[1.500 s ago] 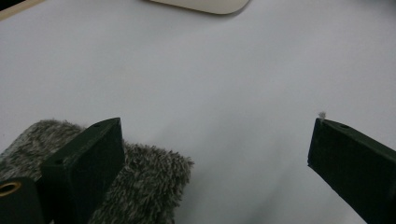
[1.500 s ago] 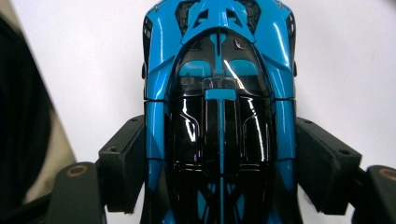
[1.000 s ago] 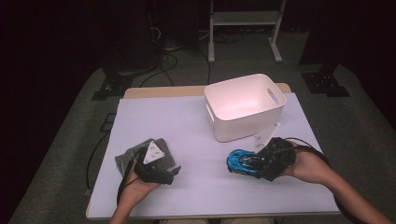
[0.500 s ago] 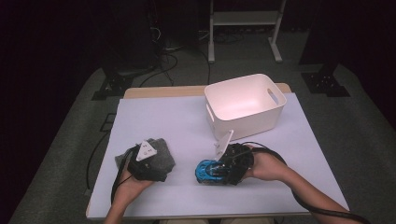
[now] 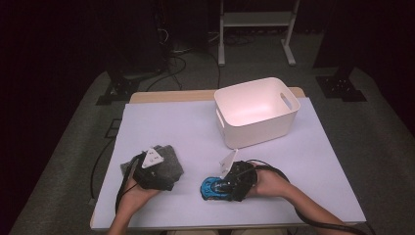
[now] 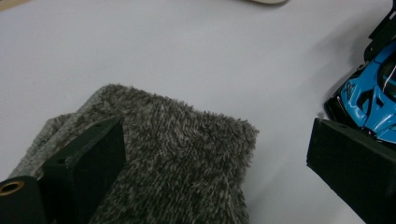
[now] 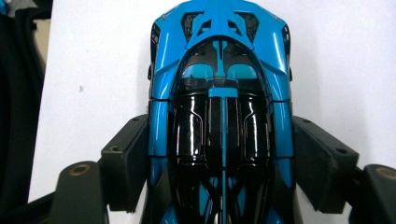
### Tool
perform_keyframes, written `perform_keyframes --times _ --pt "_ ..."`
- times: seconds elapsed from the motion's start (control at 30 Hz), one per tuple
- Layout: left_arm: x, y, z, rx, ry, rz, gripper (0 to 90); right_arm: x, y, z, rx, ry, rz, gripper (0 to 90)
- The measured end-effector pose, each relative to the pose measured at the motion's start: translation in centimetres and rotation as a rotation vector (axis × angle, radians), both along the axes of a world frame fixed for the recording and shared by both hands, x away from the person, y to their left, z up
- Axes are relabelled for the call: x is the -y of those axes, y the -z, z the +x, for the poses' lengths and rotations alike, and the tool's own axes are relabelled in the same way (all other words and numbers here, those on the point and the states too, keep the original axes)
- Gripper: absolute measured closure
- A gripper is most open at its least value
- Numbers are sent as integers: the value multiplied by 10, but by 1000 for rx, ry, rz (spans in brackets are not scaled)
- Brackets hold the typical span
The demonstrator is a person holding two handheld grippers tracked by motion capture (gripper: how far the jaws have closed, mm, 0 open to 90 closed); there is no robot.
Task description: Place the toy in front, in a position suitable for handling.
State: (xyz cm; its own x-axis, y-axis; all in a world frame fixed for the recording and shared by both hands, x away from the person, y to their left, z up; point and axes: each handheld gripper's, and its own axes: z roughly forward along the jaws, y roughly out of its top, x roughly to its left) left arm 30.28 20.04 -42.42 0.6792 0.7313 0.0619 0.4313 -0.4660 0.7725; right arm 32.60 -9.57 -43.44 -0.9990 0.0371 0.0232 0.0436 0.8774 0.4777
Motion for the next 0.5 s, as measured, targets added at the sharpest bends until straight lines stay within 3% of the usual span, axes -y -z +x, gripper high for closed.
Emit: perform_keyframes --times 0.1,0.2,0.37,0.5 --pt "2 3 1 -7 8 17 50 1 2 -2 11 13 28 246" --pt "4 5 1 -8 10 26 65 3 6 -2 -13 42 44 229" --pt "9 7 3 -2 44 60 150 16 -1 -2 -14 82 91 182" --pt "10 12 8 -20 80 89 229 30 -6 -3 -3 109 132 182"
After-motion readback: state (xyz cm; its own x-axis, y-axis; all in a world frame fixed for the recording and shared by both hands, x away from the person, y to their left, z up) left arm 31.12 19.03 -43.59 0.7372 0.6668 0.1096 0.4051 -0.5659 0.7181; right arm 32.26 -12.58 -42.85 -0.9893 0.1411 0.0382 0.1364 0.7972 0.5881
